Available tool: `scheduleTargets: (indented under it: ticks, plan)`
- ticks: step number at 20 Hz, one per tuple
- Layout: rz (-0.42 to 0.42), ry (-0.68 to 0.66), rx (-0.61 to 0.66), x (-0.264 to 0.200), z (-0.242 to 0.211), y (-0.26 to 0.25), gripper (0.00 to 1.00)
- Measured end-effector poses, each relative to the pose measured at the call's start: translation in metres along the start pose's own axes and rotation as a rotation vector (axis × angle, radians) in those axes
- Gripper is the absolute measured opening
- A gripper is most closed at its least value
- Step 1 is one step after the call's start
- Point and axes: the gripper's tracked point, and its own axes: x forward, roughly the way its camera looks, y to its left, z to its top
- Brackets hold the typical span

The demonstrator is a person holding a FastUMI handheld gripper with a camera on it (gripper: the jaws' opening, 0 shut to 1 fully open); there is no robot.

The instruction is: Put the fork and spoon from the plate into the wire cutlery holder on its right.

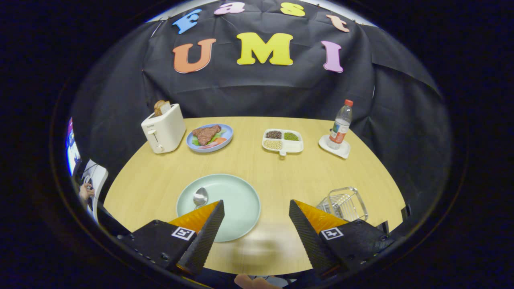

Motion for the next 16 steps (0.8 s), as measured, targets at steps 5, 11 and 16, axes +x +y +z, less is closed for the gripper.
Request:
scheduleTargets:
  ticks: [5,11,16]
  plan:
    - [0.028,0.06,-0.024,0.023,-0.019,0.055,0.98]
    - [0.049,0.139,-0.01,0.049,-0.043,0.094,0.98]
    - [0.044,0.186,0.001,0.067,-0.057,0.109,0.98]
